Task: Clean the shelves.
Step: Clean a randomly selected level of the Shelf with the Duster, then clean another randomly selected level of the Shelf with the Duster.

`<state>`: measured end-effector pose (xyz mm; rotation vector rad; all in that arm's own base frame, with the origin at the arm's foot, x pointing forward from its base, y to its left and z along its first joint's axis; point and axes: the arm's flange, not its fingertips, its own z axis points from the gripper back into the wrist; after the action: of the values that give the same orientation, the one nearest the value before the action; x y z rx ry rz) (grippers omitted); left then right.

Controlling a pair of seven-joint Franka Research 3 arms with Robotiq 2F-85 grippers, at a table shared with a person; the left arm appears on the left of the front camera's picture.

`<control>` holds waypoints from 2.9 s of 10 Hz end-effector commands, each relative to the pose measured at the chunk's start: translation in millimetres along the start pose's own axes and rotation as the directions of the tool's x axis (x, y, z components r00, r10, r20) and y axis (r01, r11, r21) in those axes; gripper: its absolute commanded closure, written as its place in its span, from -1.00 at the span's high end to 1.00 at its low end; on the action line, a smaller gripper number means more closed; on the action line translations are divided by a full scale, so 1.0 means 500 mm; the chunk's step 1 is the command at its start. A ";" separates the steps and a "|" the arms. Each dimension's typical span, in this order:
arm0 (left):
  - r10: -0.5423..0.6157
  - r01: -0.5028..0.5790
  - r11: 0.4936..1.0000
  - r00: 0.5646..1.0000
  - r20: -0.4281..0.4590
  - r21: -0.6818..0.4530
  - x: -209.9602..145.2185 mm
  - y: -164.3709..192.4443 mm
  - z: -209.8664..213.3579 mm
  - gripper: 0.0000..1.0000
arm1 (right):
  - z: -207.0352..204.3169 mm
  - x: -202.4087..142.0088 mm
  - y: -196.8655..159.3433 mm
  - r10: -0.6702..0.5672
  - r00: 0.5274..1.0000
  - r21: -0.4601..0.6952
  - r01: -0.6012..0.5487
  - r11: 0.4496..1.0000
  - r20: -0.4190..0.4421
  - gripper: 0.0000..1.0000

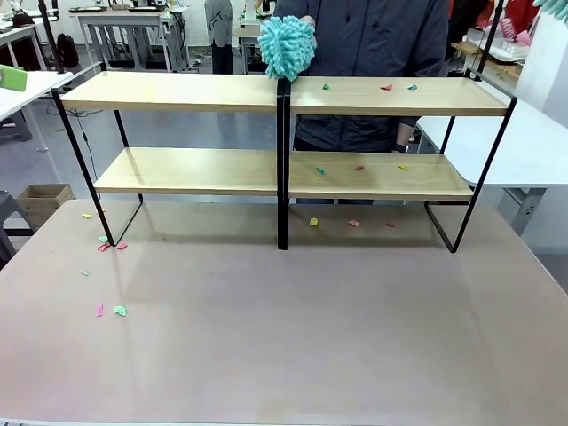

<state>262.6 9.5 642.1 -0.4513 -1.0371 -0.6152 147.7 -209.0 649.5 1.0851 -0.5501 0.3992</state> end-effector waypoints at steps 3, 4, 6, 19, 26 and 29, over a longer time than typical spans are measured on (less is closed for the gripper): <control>-0.007 0.007 1.000 1.000 0.005 -0.010 -0.001 0.002 0.000 1.00 | 0.007 -0.006 0.003 0.019 1.000 -0.007 -0.019 1.000 -0.006 -0.75; -0.007 0.007 1.000 1.000 0.005 -0.010 -0.001 0.002 0.000 1.00 | 0.007 -0.006 0.003 0.019 1.000 -0.007 -0.019 1.000 -0.006 -0.75; -0.007 0.007 1.000 1.000 0.005 -0.010 -0.001 0.002 0.000 1.00 | 0.007 -0.006 0.003 0.019 1.000 -0.007 -0.019 1.000 -0.006 -0.75; -0.007 0.007 1.000 1.000 0.005 -0.010 -0.001 0.002 0.000 1.00 | -0.345 -0.072 -0.030 0.018 0.779 -0.209 -0.190 0.959 -0.627 -0.75; -0.007 0.007 1.000 1.000 0.005 -0.010 -0.001 0.002 0.000 1.00 | -0.558 0.049 -0.058 0.069 0.881 -0.293 -0.228 0.929 -0.468 -0.75; -0.007 0.007 1.000 1.000 0.005 -0.010 -0.001 0.002 0.000 1.00 | -0.597 0.085 -0.091 0.051 0.943 -0.422 -0.194 0.886 -0.328 -0.75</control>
<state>262.6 9.6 641.8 -0.4512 -1.0368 -0.6149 254.0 24.8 554.8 0.5355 -0.3629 0.5627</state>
